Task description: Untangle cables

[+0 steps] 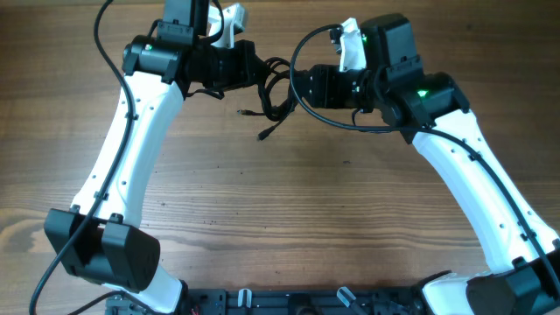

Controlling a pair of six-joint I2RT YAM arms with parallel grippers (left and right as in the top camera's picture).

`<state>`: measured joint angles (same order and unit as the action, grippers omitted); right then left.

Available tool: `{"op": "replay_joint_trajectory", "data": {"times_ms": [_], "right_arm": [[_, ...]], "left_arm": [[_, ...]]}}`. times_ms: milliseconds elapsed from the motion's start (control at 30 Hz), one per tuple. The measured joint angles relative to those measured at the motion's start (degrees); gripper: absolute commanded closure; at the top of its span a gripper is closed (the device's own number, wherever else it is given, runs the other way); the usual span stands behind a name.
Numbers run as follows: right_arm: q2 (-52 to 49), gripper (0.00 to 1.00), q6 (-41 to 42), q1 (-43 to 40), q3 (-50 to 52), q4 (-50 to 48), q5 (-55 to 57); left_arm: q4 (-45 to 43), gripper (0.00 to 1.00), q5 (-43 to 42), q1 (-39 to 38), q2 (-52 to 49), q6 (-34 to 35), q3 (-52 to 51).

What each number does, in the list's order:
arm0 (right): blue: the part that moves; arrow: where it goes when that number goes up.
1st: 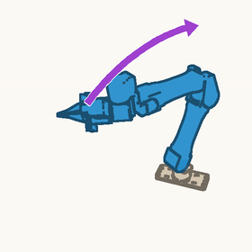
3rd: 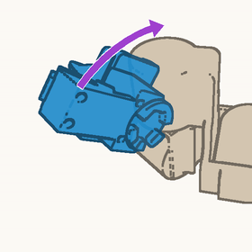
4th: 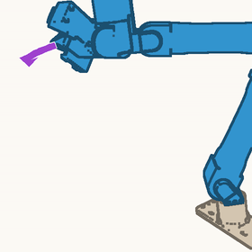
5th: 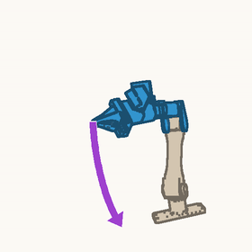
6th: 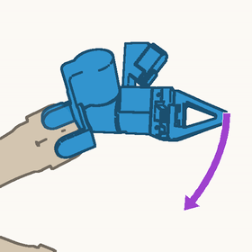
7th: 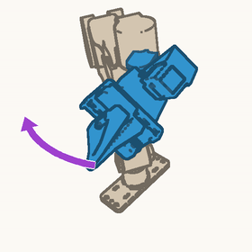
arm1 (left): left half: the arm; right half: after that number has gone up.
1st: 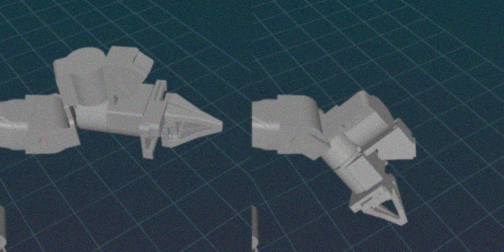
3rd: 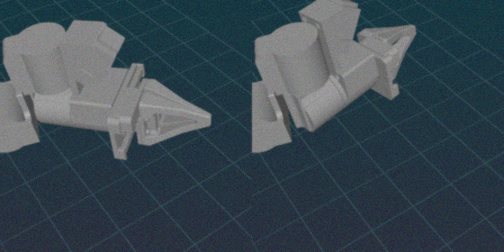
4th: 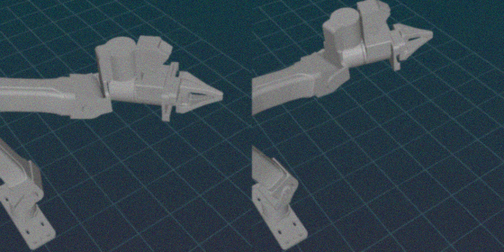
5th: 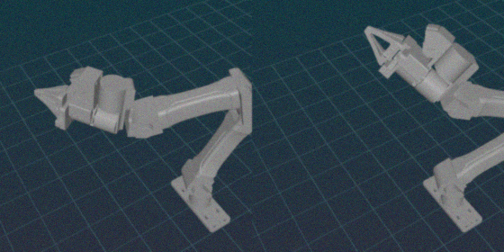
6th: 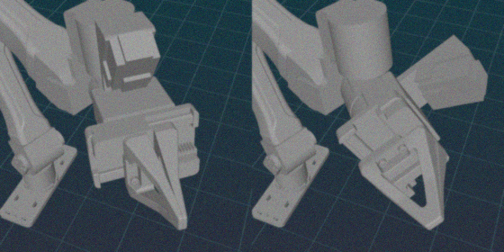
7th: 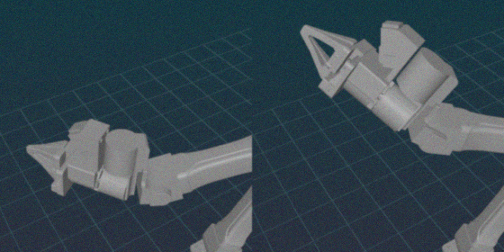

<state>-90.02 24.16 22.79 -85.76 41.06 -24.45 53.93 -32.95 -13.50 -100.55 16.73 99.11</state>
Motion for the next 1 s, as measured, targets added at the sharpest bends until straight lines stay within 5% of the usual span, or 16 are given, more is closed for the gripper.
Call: {"op": "replay_joint_trajectory", "data": {"times_ms": [1000], "right_arm": [[-1.14,0.44,8.2,0.0,0.0,-0.94,0.0]], "left_arm": [[-1.68,0.96,0.48,0.0,0.0,4.0,0.0]]}}
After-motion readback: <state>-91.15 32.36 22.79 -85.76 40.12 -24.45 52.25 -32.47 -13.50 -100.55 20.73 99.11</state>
